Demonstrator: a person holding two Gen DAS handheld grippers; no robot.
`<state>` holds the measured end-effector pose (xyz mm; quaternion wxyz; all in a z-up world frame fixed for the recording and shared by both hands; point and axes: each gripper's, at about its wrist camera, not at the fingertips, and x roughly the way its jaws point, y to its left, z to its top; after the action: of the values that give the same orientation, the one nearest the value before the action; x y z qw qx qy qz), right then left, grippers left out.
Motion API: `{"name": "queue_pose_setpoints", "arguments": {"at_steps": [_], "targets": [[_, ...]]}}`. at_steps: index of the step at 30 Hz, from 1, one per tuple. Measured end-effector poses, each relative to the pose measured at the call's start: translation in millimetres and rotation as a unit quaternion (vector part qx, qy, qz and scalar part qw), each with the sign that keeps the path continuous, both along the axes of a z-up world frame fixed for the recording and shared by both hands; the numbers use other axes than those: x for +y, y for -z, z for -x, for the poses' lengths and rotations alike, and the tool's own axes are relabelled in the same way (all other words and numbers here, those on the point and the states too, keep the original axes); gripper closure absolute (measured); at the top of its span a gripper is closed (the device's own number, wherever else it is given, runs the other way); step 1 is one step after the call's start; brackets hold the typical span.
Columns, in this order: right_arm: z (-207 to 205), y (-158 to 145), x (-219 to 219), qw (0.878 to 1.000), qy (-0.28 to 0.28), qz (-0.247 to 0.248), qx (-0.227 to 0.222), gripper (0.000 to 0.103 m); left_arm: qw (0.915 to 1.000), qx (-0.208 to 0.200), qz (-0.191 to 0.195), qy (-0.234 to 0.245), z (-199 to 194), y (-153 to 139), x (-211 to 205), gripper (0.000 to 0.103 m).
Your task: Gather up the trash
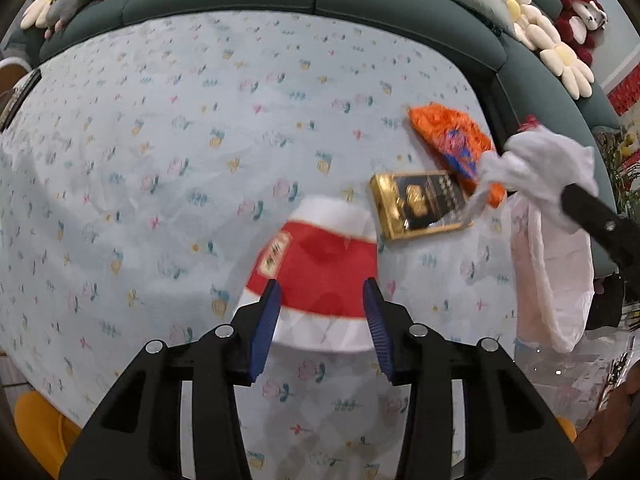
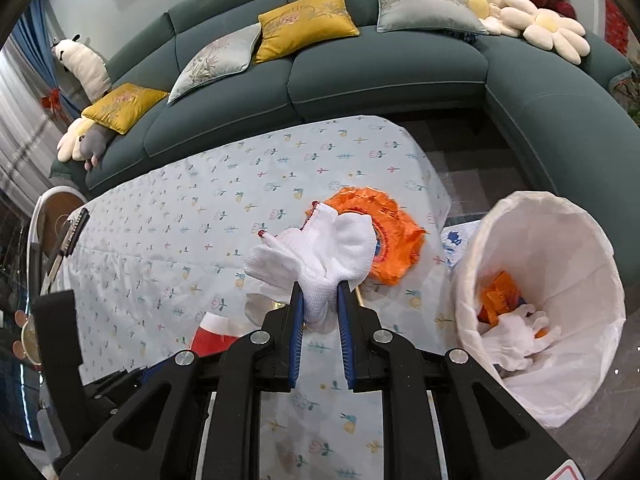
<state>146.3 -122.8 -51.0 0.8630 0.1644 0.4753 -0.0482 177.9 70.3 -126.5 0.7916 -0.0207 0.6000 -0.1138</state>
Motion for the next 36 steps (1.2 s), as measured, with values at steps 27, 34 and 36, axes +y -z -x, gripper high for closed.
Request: {"name": "queue_pose_setpoints", "arguments": {"at_steps": [27,34,36], "targets": [[18,25,-24,0.999,0.023,-0.008,0.026,0.088,0.9988,0.015,-0.004,-0.046,3,34,4,0.042],[13,26,-22,0.999,0.021,-0.007,0.027,0.088,0.9993,-0.004,0.002,-0.037,-10,25,-3,0.039],[10,25,-20,0.999,0.018,-0.005,0.027,0.088,0.9989,0.002,0.009,-0.045,-16,28,0,0.039]]}}
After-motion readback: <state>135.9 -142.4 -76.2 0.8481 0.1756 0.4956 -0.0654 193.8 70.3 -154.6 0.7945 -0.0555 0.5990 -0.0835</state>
